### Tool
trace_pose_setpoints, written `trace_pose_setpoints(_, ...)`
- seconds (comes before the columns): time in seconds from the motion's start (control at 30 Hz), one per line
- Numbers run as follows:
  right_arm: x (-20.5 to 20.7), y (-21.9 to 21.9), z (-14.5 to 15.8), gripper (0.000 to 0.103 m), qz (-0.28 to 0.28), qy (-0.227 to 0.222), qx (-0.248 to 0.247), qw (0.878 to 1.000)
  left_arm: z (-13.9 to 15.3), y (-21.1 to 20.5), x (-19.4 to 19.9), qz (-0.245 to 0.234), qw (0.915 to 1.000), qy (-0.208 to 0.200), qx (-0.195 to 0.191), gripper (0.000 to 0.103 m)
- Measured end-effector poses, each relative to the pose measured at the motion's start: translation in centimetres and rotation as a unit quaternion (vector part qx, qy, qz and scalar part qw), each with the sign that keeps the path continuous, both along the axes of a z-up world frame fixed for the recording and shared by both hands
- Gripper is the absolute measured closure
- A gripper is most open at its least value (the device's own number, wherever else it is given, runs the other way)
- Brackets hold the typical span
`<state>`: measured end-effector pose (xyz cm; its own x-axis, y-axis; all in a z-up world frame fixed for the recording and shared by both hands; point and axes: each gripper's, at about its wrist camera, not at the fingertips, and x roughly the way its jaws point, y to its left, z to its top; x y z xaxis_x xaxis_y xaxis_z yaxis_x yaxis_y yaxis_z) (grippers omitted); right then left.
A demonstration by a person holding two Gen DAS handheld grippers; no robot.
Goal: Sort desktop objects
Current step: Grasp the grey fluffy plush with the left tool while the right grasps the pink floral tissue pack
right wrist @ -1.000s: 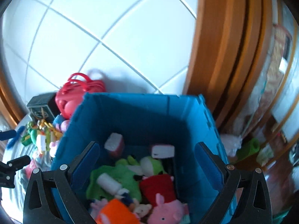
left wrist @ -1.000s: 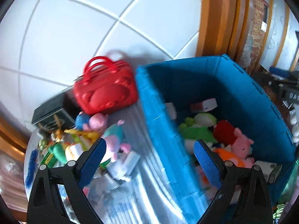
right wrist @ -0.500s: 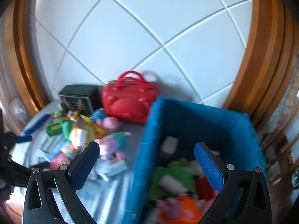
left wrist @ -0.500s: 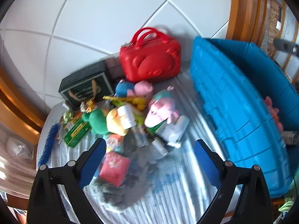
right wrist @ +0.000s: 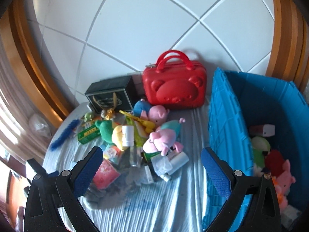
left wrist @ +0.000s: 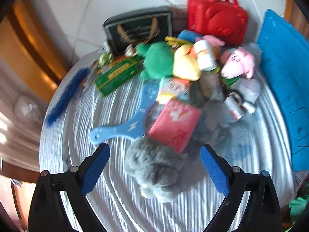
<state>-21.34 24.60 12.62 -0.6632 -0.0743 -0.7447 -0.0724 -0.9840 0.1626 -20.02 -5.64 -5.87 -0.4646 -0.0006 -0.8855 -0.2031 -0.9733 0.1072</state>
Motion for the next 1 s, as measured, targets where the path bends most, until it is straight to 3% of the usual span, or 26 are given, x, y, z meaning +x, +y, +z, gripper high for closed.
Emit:
trace_pose_setpoints(0.27, -1.4, -2.6, -10.6, 0.0, -0.003, -0.069, 0.019, 0.997, -8.9, -3.7, 0.4, 0.062, 0.9957, -0.044, 0.053, 0.007)
trace_pose_setpoints(0.47, -2.5, -4.3, -17.4, 0.0, 0.006, -0.133, 0.037, 0.99, -14.1, -3.4, -0.4, 0.086, 0.9956, -0.037, 0.006, 0.007)
trace_pose_setpoints(0.53, -2.7, -4.9, -19.0, 0.0, 0.012, -0.149, 0.031, 0.988, -15.8, -4.0, -0.9, 0.1, 0.9937, -0.049, 0.012, 0.004)
trace_pose_setpoints(0.57, -2.9, -5.3, -19.9, 0.0, 0.016, -0.159, 0.03, 0.987, -15.7, -4.6, -0.9, 0.107, 0.9928, -0.041, 0.034, 0.005)
trace_pose_setpoints(0.6, -3.0, -5.7, -20.5, 0.0, 0.019, -0.165, 0.031, 0.986, -15.8, -5.0, -1.2, 0.111, 0.9915, -0.048, 0.047, 0.01)
trace_pose_setpoints(0.63, -3.3, -6.2, -21.3, 0.0, 0.024, -0.173, 0.032, 0.984, -15.5, -5.4, -1.3, 0.112, 0.9905, -0.05, 0.061, 0.037)
trace_pose_setpoints(0.7, -3.7, -7.1, -22.1, 0.0, 0.032, -0.182, 0.035, 0.982, -14.2, -6.2, -1.3, 0.118, 0.9896, -0.041, 0.07, 0.054)
trace_pose_setpoints(0.8, -5.0, -9.4, -23.5, 0.0, 0.056, -0.191, 0.034, 0.979, -12.5, -8.0, -1.7, 0.13, 0.9891, -0.013, 0.069, 0.057)
trace_pose_setpoints(1.0, -7.6, -14.1, -25.3, 0.0, 0.099, -0.188, 0.052, 0.976, -13.9, -12.2, -2.1, 0.176, 0.9812, -0.028, 0.074, 0.057)
